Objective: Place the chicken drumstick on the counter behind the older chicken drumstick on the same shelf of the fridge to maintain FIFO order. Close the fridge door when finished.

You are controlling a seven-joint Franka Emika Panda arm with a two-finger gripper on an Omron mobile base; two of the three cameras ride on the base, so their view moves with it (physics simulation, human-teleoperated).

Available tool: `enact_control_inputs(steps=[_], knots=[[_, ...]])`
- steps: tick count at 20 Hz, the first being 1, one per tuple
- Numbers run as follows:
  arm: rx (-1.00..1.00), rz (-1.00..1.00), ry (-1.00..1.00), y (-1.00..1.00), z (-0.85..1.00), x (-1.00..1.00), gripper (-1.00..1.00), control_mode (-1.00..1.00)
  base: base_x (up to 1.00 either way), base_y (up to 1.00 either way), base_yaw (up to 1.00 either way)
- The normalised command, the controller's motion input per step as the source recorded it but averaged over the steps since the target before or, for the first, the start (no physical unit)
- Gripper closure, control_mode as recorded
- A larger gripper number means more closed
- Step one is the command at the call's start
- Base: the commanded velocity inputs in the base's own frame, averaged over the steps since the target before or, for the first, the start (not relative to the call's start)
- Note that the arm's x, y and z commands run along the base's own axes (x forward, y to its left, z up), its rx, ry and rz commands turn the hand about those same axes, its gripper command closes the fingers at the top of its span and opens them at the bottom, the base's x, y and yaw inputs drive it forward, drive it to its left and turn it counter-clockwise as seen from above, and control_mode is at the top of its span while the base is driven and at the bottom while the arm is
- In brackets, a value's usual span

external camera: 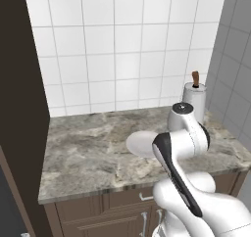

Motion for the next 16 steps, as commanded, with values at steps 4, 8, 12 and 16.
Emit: enact_control_inputs(steps=[4, 8, 12, 16], knots=[[0.0, 0.0, -0.01, 0.0, 0.0, -0.16, 1.0, 1.0, -0.71, 0.06, 0.0], [0.0, 0.0, 0.0, 0.0, 0.0, 0.0, 1.0, 1.0, -0.98, 0.43, 0.0], [0.0, 0.0, 0.0, 0.0, 0.0, 0.0, 1.0, 1.0, -0.86, 0.78, 0.0], [0.0, 0.0, 0.0, 0.0, 0.0, 0.0, 1.0, 1.0, -0.97, 0.56, 0.0]])
